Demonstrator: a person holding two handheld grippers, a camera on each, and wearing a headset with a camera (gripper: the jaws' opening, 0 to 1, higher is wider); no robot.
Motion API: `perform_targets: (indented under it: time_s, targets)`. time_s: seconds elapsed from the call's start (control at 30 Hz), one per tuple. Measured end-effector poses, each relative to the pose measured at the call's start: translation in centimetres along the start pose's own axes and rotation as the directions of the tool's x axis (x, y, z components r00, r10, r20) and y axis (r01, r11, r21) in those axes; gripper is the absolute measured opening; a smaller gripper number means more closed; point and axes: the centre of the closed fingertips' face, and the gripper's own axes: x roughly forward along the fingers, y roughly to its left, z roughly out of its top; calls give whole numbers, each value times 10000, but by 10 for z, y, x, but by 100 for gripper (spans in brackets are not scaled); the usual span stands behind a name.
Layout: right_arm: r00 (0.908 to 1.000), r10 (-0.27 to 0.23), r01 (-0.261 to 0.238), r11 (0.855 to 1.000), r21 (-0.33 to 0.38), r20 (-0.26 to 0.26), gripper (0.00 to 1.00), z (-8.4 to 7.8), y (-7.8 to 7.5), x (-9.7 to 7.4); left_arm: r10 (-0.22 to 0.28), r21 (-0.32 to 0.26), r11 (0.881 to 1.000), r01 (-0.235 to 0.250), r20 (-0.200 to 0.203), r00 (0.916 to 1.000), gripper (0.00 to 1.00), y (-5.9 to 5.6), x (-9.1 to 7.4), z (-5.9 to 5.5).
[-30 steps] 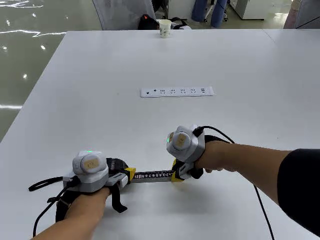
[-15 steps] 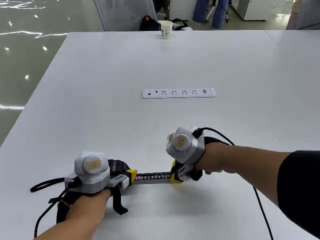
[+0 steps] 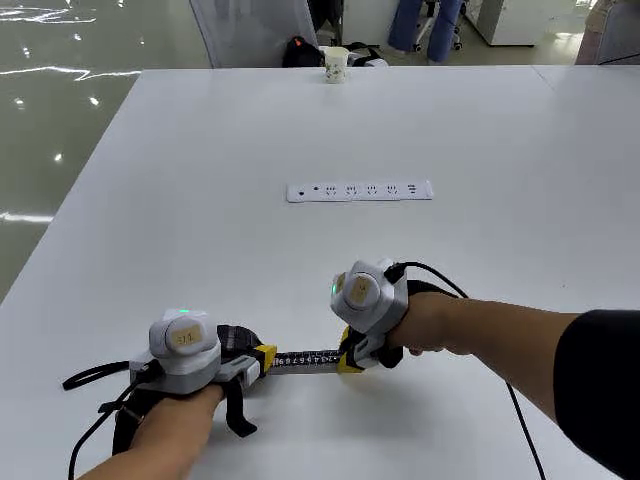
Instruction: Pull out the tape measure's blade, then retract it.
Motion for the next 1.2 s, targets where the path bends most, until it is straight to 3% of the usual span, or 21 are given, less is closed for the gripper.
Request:
perform_targets:
  time_s: [1.2]
  targets:
    - [9994, 72, -81, 9996, 275, 326, 10, 18, 4, 9, -141, -107, 9998, 141, -6, 9999, 62, 1, 1, 1]
